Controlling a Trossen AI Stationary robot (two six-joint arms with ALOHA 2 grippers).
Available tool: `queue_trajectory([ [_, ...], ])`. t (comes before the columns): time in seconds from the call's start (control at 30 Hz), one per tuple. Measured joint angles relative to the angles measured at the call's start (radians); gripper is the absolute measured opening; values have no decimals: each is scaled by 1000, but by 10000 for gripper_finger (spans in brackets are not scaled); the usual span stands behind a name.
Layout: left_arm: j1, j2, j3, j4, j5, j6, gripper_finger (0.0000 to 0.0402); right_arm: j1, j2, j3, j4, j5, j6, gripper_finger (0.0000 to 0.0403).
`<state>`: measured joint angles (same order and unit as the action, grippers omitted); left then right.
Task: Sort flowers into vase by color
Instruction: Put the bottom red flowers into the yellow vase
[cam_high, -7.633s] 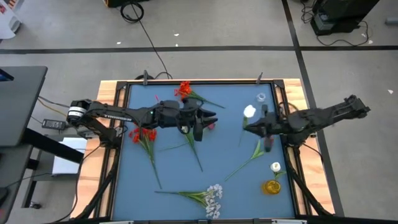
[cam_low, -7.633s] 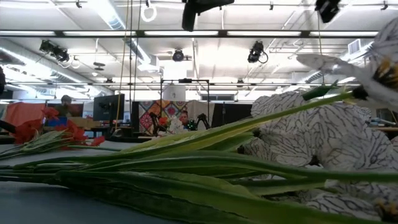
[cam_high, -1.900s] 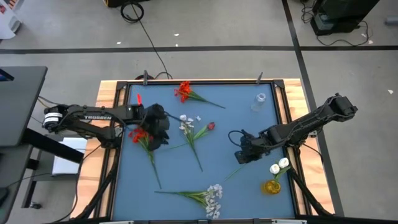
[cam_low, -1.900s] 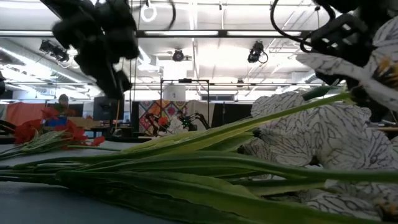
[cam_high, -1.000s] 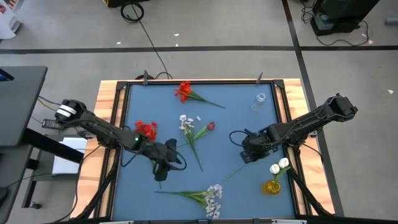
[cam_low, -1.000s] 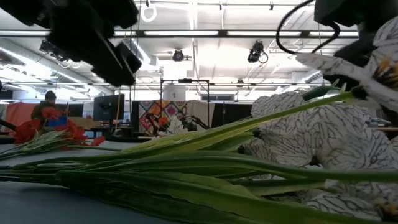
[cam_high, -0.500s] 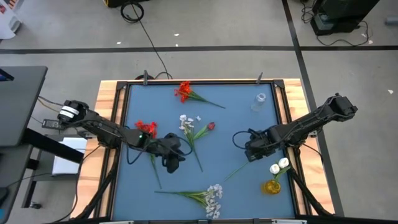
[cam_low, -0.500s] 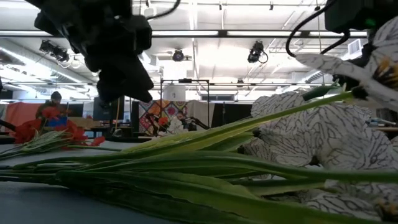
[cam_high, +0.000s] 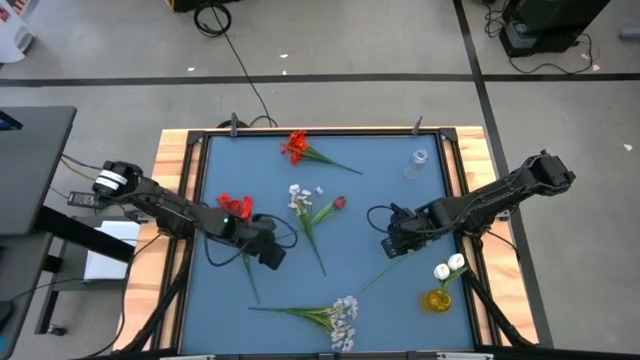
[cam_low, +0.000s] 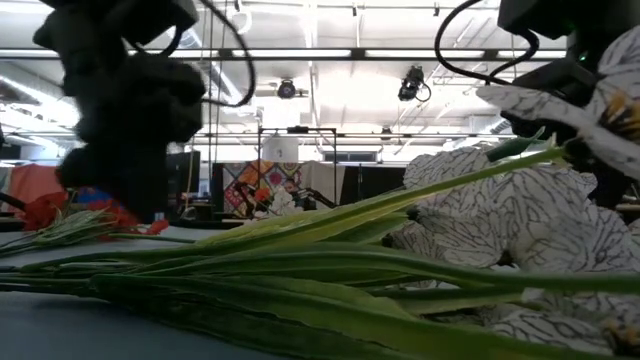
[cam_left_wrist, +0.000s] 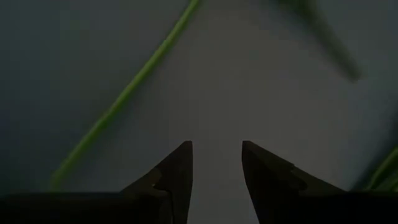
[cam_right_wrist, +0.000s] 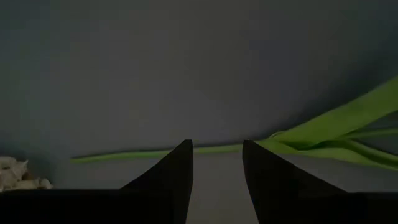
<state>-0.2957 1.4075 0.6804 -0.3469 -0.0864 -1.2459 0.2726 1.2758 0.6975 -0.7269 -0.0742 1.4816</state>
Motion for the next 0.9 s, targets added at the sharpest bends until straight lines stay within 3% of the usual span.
queue_trajectory([
  [0.2,-54,0,0,-10,65,-94,144,0,0,0,-59,-5,14,148],
  [0.53,-89,0,0,41,35,-186,144,8,0,0,-84,-34,-12,148],
  [0.7,-138,0,0,125,35,-139,144,47,0,0,-85,-104,-10,148],
  [0.9,-178,0,0,180,16,-70,144,109,0,0,-93,-78,122,148],
])
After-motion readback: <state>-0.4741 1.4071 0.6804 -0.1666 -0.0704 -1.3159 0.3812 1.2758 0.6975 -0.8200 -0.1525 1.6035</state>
